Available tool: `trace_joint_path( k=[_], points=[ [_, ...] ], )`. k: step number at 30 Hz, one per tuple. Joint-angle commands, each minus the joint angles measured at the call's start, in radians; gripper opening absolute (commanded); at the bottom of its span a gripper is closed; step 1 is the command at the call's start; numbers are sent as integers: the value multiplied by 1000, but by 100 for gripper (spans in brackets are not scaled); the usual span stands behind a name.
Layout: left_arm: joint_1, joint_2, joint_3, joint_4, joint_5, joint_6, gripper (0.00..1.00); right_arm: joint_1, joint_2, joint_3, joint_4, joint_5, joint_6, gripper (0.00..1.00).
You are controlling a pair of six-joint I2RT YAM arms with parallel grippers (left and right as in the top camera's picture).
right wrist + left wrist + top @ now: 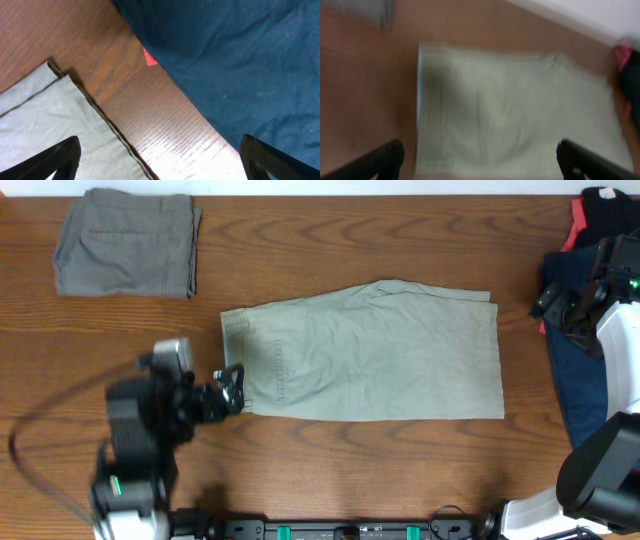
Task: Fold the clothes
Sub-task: 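Grasp the shorts' left waistband corner with the left gripper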
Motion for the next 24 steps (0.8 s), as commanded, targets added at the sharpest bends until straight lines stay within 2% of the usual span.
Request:
trace_joint_path(
  k=[1,4,7,14,19,24],
  points=[
    [-2,288,238,-209,14,164,98,-1,-10,-1,0,12,-12,99],
    [-2,530,437,-417,14,188,98,-1,-10,-1,0,12,-12,99],
    [-2,702,526,-453,14,187,98,-1,-10,-1,0,12,-12,99],
    [-1,903,539,-369,14,180,98,-1,-10,-1,0,12,-12,99],
    [-1,990,539,-293,15,180,98,-1,-10,-1,0,12,-12,99],
    [-1,1045,538,-283,14,180,98,-1,-10,-1,0,12,-13,99]
  ],
)
